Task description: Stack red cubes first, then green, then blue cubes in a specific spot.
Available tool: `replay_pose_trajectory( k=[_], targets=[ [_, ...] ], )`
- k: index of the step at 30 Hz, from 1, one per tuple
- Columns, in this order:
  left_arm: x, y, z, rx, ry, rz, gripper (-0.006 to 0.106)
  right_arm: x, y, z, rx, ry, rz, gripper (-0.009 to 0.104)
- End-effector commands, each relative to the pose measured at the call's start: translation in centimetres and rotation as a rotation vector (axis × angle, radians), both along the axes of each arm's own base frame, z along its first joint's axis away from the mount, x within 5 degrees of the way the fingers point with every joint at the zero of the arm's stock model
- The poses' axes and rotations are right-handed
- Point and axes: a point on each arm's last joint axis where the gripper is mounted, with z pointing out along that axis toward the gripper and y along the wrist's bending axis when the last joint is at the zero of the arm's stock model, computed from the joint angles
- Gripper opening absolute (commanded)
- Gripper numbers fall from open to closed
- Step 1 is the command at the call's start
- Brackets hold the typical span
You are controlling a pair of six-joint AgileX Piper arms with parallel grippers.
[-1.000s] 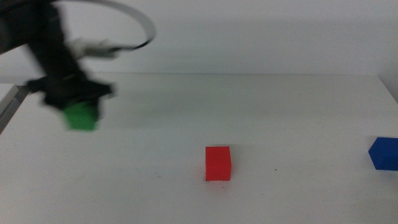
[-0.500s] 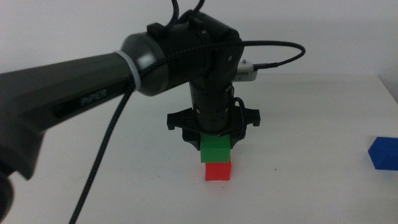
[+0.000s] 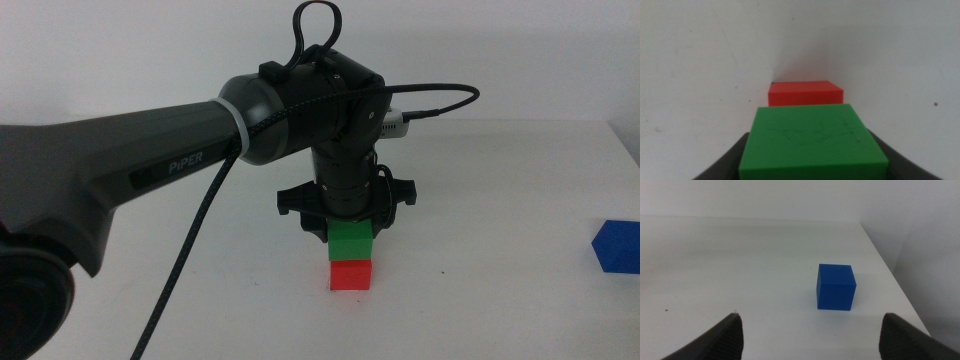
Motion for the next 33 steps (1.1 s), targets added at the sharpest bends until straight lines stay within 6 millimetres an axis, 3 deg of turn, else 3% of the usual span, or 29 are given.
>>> replay_pose_trajectory(
  k=[1, 14, 18, 19, 20, 27, 30, 33],
  targets=[
    [0.2, -0.3, 0.2, -0.027, -0.011, 0.009, 0.016, 0.0, 0.0, 0.1, -0.011, -0.017, -0.003, 0.093],
    [0.8, -0.8, -2.2, 0.002, -0.002, -0.018, 0.016, 0.0, 0.0, 0.1, -0.011, -0.017, -0.003, 0.093],
    [0.9, -0.8, -2.5, 0.014, 0.001, -0.022, 0.021, 0.0, 0.0, 0.1, -0.011, -0.017, -0.003, 0.093],
    [0.9, -0.8, -2.5, 0.014, 0.001, -0.022, 0.024, 0.0, 0.0, 0.1, -0.011, -0.017, -0.003, 0.093],
    [1.0, -0.8, -2.4, 0.007, -0.012, -0.021, 0.049, 0.0, 0.0, 0.1, -0.011, -0.017, -0.003, 0.093],
    [1.1, -0.7, -2.2, 0.023, -0.035, -0.061, 0.094, 0.0, 0.0, 0.1, -0.011, -0.017, -0.003, 0.093],
    [0.9, -0.5, -1.0, 0.005, -0.057, -0.062, 0.094, 0.0, 0.0, 0.1, -0.011, -0.017, -0.003, 0.093],
    [0.2, 0.1, 2.4, -0.031, -0.122, -0.128, 0.094, 0.0, 0.0, 0.1, -0.011, -0.017, -0.003, 0.093]
  ],
)
